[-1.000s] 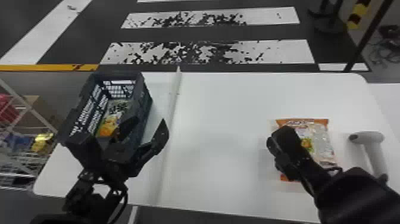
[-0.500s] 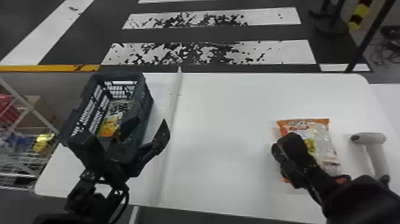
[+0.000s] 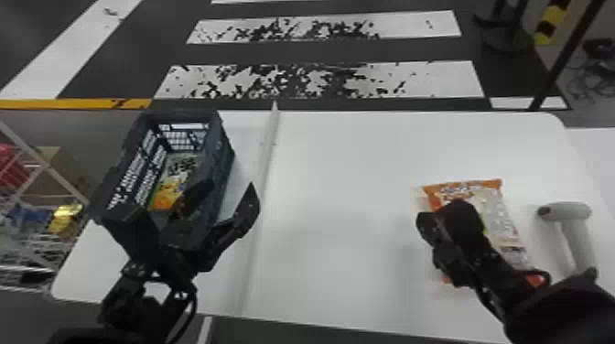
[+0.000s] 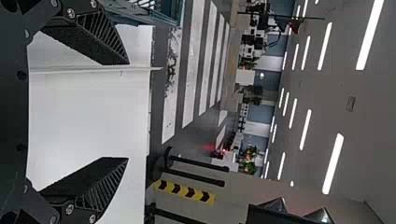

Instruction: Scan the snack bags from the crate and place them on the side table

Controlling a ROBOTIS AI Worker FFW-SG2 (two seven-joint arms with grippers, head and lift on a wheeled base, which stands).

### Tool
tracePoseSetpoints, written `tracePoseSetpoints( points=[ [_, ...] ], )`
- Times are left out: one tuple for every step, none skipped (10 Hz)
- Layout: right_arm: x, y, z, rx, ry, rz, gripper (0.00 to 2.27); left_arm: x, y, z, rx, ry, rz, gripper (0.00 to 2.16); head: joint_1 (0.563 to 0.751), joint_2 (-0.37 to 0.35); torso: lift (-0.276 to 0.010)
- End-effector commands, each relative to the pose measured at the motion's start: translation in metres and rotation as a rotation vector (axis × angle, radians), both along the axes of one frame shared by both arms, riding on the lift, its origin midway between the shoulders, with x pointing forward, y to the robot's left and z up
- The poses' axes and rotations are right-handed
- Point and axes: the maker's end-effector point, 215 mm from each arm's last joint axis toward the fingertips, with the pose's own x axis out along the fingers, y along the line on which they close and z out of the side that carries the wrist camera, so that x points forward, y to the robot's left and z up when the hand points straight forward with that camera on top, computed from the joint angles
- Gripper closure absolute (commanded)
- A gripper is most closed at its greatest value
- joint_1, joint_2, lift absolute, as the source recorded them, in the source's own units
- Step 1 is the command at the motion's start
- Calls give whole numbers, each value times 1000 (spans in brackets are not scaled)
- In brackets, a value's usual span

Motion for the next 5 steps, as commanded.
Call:
tracePoseSetpoints(
  points=[
    [5,-12,44,90,-55,-49,1450,-1,0,2,0,-4,-1,161,695,126,-81],
    [9,-33,64,123,-71,-96,620,-1,0,3,1,-7,-2,161,695,121,-81],
    [11,-57,81,169,-80,-149,198,-1,-1,4,2,-9,-2,161,695,102,-81],
    [11,-81,92,175,-89,-194,120,-1,-1,5,0,-10,-2,161,695,87,-81],
    [10,-113,101,185,-99,-248,117,-1,-1,5,0,-10,-2,161,695,53,-81]
  ],
)
